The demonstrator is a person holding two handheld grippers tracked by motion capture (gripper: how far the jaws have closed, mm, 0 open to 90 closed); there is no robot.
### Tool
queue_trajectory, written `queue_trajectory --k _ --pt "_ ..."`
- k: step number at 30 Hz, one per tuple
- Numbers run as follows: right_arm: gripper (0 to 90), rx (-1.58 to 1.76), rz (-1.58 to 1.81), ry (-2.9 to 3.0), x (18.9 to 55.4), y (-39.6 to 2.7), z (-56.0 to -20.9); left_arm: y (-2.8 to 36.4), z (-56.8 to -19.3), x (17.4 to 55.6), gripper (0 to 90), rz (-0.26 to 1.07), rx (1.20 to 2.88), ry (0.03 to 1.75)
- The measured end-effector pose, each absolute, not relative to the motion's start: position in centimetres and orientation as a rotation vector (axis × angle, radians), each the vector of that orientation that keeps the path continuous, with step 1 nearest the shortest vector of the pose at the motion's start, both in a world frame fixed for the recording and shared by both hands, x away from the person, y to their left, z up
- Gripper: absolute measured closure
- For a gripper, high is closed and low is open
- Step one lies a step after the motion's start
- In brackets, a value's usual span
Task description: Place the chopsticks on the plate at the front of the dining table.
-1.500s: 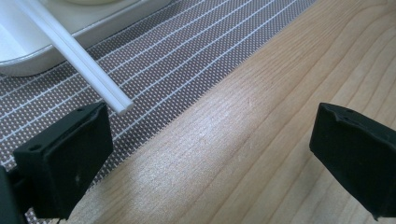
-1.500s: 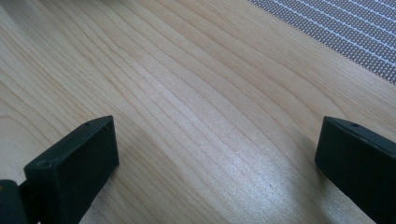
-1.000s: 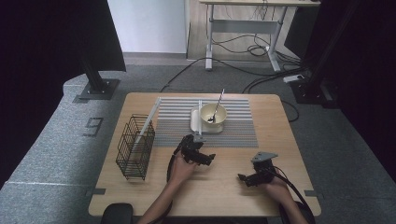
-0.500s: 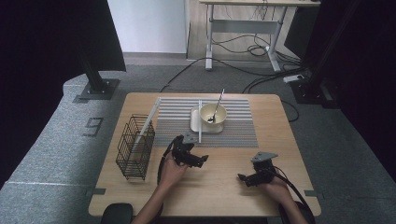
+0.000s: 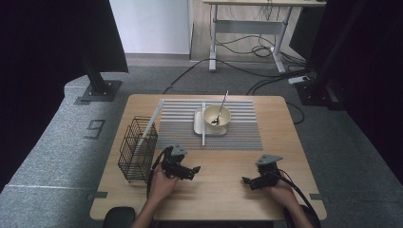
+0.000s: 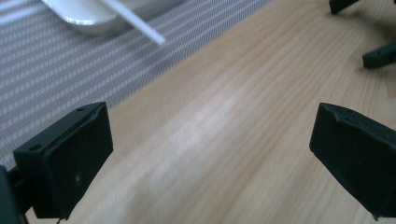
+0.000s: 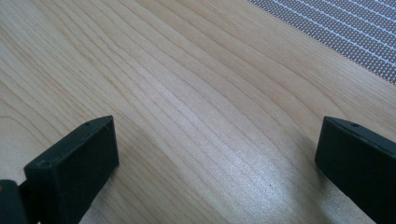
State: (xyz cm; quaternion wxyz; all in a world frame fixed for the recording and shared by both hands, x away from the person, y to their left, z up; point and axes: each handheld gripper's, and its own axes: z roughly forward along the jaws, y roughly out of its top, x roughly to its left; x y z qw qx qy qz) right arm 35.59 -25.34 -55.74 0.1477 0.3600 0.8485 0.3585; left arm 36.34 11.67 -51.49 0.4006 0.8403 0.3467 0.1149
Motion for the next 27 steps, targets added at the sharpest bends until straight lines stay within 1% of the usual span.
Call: queue_trajectory --k 6,12,14,17,27 --pt "0.0 1.036 1.031 2.441 35.6 -25.3 -55.7 12.4 -52.7 35.2 0.0 0.275 2.143 0.893" --pt "0.0 1.037 1.032 2.441 35.6 -25.3 -55.7 12.8 -54.8 34.2 0.0 0.261 2.200 0.935" --pt "0.0 1.036 1.032 2.440 35.6 -25.3 -55.7 12.7 -54.9 34.2 0.0 0.279 2.221 0.937" --pt "0.0 1.037 1.032 2.441 35.6 -25.3 -55.7 12.0 -55.0 34.2 0.0 0.343 2.274 0.923" --pt "0.0 1.042 1.030 2.435 35.5 -25.3 -55.7 12.0 -55.0 34.2 0.0 0.344 2.274 0.925"
